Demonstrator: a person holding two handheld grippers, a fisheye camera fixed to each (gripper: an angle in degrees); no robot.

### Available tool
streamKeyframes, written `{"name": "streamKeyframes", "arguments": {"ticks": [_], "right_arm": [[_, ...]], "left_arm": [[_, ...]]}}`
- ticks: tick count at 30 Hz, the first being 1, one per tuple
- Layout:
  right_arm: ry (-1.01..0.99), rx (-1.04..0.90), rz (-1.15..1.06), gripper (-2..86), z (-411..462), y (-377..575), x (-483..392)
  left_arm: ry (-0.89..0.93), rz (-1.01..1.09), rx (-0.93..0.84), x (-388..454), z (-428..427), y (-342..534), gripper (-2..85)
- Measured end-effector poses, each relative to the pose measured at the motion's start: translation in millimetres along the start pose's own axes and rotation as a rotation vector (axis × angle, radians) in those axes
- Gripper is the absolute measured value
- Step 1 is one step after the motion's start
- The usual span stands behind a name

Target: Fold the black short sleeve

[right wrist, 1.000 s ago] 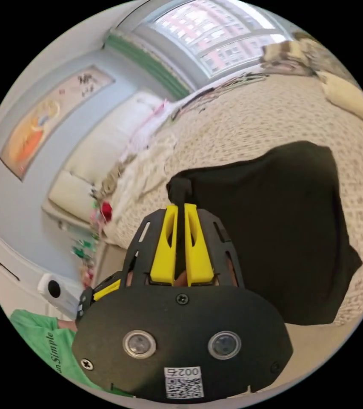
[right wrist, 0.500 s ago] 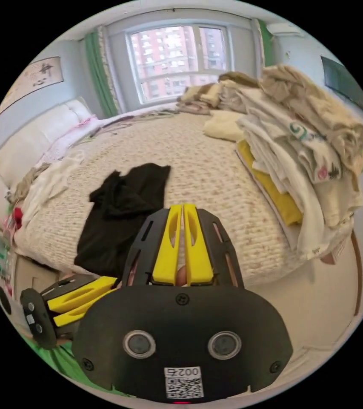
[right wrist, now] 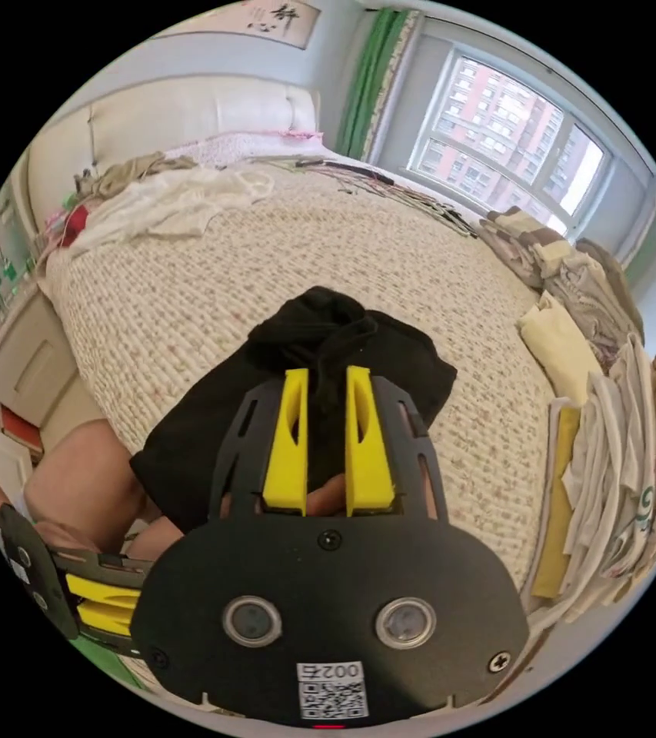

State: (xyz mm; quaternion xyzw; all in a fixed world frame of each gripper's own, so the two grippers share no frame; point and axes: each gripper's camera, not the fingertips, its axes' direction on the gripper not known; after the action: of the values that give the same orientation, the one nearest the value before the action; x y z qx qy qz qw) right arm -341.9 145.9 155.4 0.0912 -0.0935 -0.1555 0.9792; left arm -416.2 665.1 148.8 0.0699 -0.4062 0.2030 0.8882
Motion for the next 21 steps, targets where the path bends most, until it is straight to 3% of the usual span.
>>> {"name": "streamKeyframes", "arguments": {"ticks": [6, 10, 14, 18, 20, 21], "right_arm": [[0.156, 0.042, 0.364, 8.0, -26, 16, 86], [0.272, 0.064, 0.469, 5.9, -46, 45, 98], [0.127, 0.122, 0.378, 4.7, -74, 75, 65], [-0.221, 0.16, 0.03, 3.3, -101, 106, 7], [-0.213, 0.06, -0.058, 3.5, -96, 119, -8], [-0.105, 0.007, -0.038, 3.0, -90, 128, -9]], "left_arm": [[-0.065, 0.083, 0.033, 22, 8, -8, -1.2], [-0.127, 0.17, 0.05, 40, 14, -4, -0.8], [-0.22, 0.263, 0.023, 56, 26, 5, -0.7], [-0.317, 0.352, 0.007, 71, 33, 9, -0.6], [-0.358, 0.381, 0.009, 77, 33, 10, -0.5], [-0.364, 0.382, 0.009, 77, 33, 9, -0.5]]}}
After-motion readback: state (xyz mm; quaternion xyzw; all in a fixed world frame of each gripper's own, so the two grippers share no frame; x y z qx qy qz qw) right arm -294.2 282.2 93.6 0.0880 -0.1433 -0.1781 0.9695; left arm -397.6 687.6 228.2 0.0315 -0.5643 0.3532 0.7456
